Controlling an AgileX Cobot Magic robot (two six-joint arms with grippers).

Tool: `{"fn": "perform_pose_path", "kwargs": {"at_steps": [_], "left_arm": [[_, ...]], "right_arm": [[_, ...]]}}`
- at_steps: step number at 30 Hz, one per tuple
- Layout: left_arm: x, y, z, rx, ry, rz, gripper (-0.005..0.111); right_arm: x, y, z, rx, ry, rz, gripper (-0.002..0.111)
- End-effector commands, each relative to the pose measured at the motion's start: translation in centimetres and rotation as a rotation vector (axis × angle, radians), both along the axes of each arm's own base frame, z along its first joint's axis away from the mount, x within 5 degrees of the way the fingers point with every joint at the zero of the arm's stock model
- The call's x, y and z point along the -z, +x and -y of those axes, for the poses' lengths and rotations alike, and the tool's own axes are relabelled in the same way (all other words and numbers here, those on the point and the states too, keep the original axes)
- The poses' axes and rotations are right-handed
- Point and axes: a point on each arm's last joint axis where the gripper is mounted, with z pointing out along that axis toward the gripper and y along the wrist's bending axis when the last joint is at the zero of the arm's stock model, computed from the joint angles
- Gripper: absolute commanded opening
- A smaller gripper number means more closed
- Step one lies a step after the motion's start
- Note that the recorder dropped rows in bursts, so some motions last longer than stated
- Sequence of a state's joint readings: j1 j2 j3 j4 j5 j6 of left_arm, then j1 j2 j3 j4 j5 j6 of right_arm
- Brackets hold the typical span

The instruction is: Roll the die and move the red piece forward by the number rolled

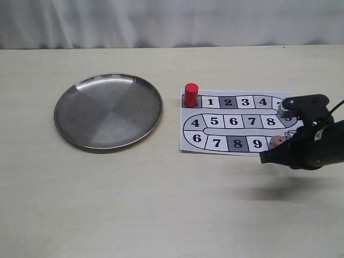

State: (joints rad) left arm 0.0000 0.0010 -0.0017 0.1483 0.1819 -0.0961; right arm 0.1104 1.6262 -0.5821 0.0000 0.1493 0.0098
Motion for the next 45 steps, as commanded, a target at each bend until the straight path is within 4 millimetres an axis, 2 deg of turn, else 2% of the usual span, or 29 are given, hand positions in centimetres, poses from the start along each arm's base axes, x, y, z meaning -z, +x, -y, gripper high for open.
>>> {"fn": "perform_pose_path", "kwargs": {"at_steps": [1, 5, 17, 25, 32, 35, 40, 45], "left_arm": [[0.0, 0.0, 0.0, 0.002, -0.006, 0.008, 0.0], [0.0, 0.0, 0.0, 0.002, -0.006, 0.008, 0.0], [0.0, 0.0, 0.0, 0.002, -0.006, 0.008, 0.0], [0.0, 0.0, 0.0, 0.002, -0.006, 0.008, 0.0], [0.0, 0.0, 0.0, 0.002, -0.006, 0.008, 0.0], [0.0, 0.0, 0.0, 0.002, -0.006, 0.008, 0.0], [0.0, 0.0, 0.0, 0.002, -0.006, 0.008, 0.0], [0.0, 0.0, 0.0, 0.002, -0.006, 0.008, 0.0]], "right_arm": [[2.4, 0.1, 0.1, 0.008, -0.003, -0.048, 0.004], [3.8, 0.3, 0.1, 0.008, -0.005, -0.065, 0.004], [3.6, 0.3, 0.1, 0.008, -0.004, -0.057, 0.004], [0.8, 0.5, -0.1, 0.071, 0.044, 0.008, 0.004], [-3.7, 2.2, -1.0, 0.096, 0.111, 0.03, 0.006], [-5.1, 3.4, -3.1, 0.025, 0.123, 0.084, 0.019], [-7.2, 6.0, -8.0, -0.106, 0.152, 0.166, 0.054], [-7.1, 9.7, -10.6, -0.145, 0.16, 0.168, 0.078]]}}
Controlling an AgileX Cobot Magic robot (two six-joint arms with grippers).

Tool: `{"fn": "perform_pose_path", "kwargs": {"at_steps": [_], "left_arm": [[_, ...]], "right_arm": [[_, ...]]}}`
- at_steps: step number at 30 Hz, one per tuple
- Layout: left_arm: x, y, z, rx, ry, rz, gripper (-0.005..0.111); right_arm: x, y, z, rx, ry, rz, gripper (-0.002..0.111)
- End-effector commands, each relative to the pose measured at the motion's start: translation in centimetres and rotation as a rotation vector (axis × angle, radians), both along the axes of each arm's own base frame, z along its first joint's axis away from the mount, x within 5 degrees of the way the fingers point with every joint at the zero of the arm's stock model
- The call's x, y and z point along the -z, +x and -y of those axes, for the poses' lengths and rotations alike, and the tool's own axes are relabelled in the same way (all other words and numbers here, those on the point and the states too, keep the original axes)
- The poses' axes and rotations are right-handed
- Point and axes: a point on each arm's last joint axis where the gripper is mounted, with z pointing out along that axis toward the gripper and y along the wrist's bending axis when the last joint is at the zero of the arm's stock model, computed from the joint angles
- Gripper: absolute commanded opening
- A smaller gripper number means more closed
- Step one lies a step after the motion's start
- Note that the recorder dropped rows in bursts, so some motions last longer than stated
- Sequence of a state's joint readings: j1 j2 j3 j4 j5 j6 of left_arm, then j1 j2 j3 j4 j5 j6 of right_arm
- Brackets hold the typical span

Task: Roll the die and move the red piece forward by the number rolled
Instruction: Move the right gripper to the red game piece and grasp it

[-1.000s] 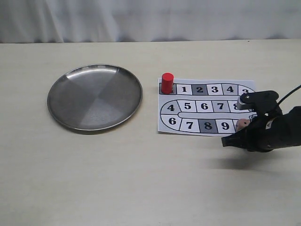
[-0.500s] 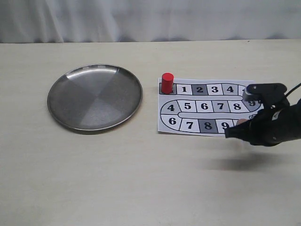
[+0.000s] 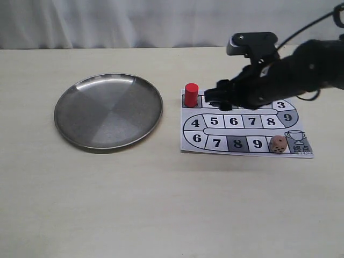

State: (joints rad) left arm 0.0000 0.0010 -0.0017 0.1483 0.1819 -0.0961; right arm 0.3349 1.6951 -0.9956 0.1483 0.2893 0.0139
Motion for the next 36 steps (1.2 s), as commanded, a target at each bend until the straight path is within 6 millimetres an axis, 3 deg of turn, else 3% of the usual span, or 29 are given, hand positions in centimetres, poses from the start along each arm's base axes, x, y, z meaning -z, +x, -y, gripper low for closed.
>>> {"fn": "perform_pose_path", "kwargs": {"at_steps": [1, 9, 13, 21, 28, 36], "left_arm": [[0.0, 0.0, 0.0, 0.002, -0.006, 0.008, 0.0], [0.0, 0.0, 0.0, 0.002, -0.006, 0.008, 0.0], [0.0, 0.0, 0.0, 0.002, -0.006, 0.008, 0.0], [0.0, 0.0, 0.0, 0.002, -0.006, 0.008, 0.0], [0.0, 0.0, 0.0, 0.002, -0.006, 0.008, 0.0], [0.0, 0.0, 0.0, 0.002, -0.006, 0.008, 0.0]], "right_arm": [[0.4, 3.4, -2.0, -0.025, 0.0, -0.011, 0.081], [3.3, 9.1, -4.1, -0.068, -0.036, -0.027, 0.084], [5.0, 11.6, -4.2, -0.059, -0.046, -0.018, 0.084], [8.5, 13.6, -4.9, -0.098, -0.081, -0.009, 0.082], [8.9, 13.8, -4.8, -0.093, -0.079, -0.001, 0.036], [8.8, 13.8, -4.8, -0.093, -0.078, 0.003, 0.008]]}}
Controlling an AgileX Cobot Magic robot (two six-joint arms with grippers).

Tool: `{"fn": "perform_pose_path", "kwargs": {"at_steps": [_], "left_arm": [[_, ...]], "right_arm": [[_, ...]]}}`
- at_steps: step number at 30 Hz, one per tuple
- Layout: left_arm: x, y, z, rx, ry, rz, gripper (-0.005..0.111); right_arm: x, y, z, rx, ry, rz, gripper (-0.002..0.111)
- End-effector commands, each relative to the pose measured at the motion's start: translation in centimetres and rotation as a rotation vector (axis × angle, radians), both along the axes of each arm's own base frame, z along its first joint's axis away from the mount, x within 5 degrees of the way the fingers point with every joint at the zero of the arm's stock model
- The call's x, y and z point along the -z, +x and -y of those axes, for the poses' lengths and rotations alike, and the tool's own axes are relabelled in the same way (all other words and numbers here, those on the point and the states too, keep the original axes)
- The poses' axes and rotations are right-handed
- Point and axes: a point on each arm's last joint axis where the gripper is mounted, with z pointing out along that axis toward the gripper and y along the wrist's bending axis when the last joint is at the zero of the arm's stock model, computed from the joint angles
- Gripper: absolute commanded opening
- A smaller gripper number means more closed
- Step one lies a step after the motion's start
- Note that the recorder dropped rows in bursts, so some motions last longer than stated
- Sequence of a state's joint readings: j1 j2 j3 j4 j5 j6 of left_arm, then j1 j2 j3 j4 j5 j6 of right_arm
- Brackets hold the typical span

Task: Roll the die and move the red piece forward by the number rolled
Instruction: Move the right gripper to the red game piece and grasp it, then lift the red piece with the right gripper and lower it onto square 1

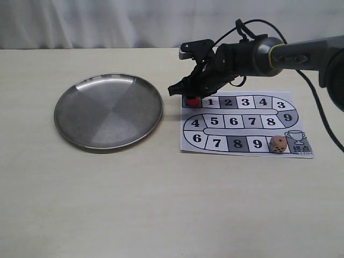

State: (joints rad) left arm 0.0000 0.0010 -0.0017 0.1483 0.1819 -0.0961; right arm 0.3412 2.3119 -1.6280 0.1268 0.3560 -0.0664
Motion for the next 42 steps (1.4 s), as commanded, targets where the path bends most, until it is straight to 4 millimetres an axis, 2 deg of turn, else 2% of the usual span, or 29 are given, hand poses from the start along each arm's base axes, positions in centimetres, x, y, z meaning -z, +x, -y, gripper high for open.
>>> {"fn": "perform_pose_path", "kwargs": {"at_steps": [1, 10, 13, 15, 18, 25, 27, 29, 32, 36, 41, 42], "left_arm": [[0.0, 0.0, 0.0, 0.002, -0.006, 0.008, 0.0], [0.0, 0.0, 0.0, 0.002, -0.006, 0.008, 0.0], [0.0, 0.0, 0.0, 0.002, -0.006, 0.008, 0.0], [0.0, 0.0, 0.0, 0.002, -0.006, 0.008, 0.0], [0.0, 0.0, 0.0, 0.002, -0.006, 0.008, 0.0], [0.0, 0.0, 0.0, 0.002, -0.006, 0.008, 0.0], [0.0, 0.0, 0.0, 0.002, -0.006, 0.008, 0.0], [0.0, 0.0, 0.0, 0.002, -0.006, 0.008, 0.0], [0.0, 0.0, 0.0, 0.002, -0.006, 0.008, 0.0], [0.0, 0.0, 0.0, 0.002, -0.006, 0.008, 0.0], [0.0, 0.0, 0.0, 0.002, -0.006, 0.008, 0.0], [0.0, 0.0, 0.0, 0.002, -0.006, 0.008, 0.0]], "right_arm": [[-0.4, 0.3, 0.3, -0.004, -0.004, 0.027, 0.006], [-0.3, 0.1, 0.3, 0.008, 0.0, -0.003, 0.005], [-1.5, 0.0, 0.3, 0.006, 0.003, 0.003, 0.005], [-2.9, -0.1, 0.4, -0.003, -0.002, 0.012, 0.005], [-6.3, -0.3, 0.6, -0.025, -0.02, 0.08, 0.005], [-16.3, -2.0, 1.9, -0.043, -0.022, 0.315, 0.005], [-18.1, -2.4, 2.5, -0.021, -0.001, 0.352, 0.005], [-18.8, -2.4, 3.4, 0.027, 0.027, 0.355, 0.005], [-18.3, -2.2, 4.4, 0.061, 0.024, 0.314, 0.005], [-14.6, -1.5, 4.8, 0.069, -0.009, 0.22, 0.005], [-7.5, -0.6, 4.5, 0.064, -0.049, 0.09, 0.005], [-4.3, -0.4, 4.5, 0.061, -0.069, 0.024, 0.005]]}}
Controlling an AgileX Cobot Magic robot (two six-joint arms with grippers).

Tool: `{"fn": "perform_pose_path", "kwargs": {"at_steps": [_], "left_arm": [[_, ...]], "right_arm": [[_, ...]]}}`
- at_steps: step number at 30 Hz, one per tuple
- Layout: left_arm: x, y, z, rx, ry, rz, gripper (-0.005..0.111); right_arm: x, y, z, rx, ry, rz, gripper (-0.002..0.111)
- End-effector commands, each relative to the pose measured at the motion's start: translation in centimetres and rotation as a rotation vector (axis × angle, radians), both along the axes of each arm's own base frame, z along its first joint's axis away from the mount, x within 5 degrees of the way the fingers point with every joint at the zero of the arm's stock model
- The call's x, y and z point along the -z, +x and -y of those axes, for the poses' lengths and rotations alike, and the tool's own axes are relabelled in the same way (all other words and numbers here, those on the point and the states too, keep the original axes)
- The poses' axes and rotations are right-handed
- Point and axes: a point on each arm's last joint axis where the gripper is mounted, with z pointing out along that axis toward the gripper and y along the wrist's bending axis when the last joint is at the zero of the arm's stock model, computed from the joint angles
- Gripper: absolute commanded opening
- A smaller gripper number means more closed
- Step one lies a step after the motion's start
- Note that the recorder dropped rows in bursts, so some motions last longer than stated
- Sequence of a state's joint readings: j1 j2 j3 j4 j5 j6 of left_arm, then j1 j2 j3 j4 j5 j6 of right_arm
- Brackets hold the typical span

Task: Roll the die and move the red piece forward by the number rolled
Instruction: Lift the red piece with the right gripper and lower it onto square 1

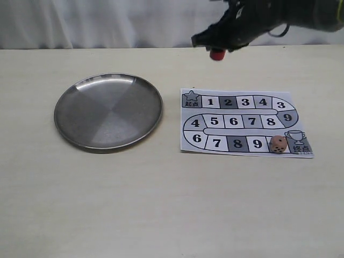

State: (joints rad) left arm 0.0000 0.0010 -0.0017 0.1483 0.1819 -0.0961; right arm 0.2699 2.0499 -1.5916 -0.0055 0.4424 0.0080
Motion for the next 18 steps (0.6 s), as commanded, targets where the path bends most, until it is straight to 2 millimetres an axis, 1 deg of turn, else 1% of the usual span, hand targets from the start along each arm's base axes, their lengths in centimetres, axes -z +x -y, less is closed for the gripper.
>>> {"fn": "perform_pose_path", "kwargs": {"at_steps": [1, 2, 4, 10, 11, 12, 14, 15, 18], "left_arm": [[0.0, 0.0, 0.0, 0.002, -0.006, 0.008, 0.0], [0.0, 0.0, 0.0, 0.002, -0.006, 0.008, 0.0], [0.0, 0.0, 0.0, 0.002, -0.006, 0.008, 0.0], [0.0, 0.0, 0.0, 0.002, -0.006, 0.008, 0.0], [0.0, 0.0, 0.0, 0.002, -0.006, 0.008, 0.0], [0.0, 0.0, 0.0, 0.002, -0.006, 0.008, 0.0], [0.0, 0.0, 0.0, 0.002, -0.006, 0.008, 0.0], [0.0, 0.0, 0.0, 0.002, -0.006, 0.008, 0.0], [0.0, 0.0, 0.0, 0.002, -0.006, 0.008, 0.0]], "right_arm": [[8.2, 0.7, 0.1, 0.003, -0.049, -0.157, 0.005], [10.6, 0.7, 0.1, 0.003, -0.061, -0.201, 0.005], [11.9, 0.7, 0.1, 0.003, -0.068, -0.225, 0.005], [11.4, 0.7, 0.0, 0.001, -0.065, -0.215, 0.005], [11.4, 0.7, -0.1, -0.001, -0.065, -0.215, 0.007], [11.4, 0.7, -0.1, -0.002, -0.066, -0.215, 0.013], [11.4, 0.7, -0.1, -0.002, -0.066, -0.215, 0.03], [11.4, 0.7, -0.1, -0.002, -0.065, -0.212, 0.042], [11.2, 0.8, -0.2, -0.002, -0.061, -0.197, 0.061]]}}
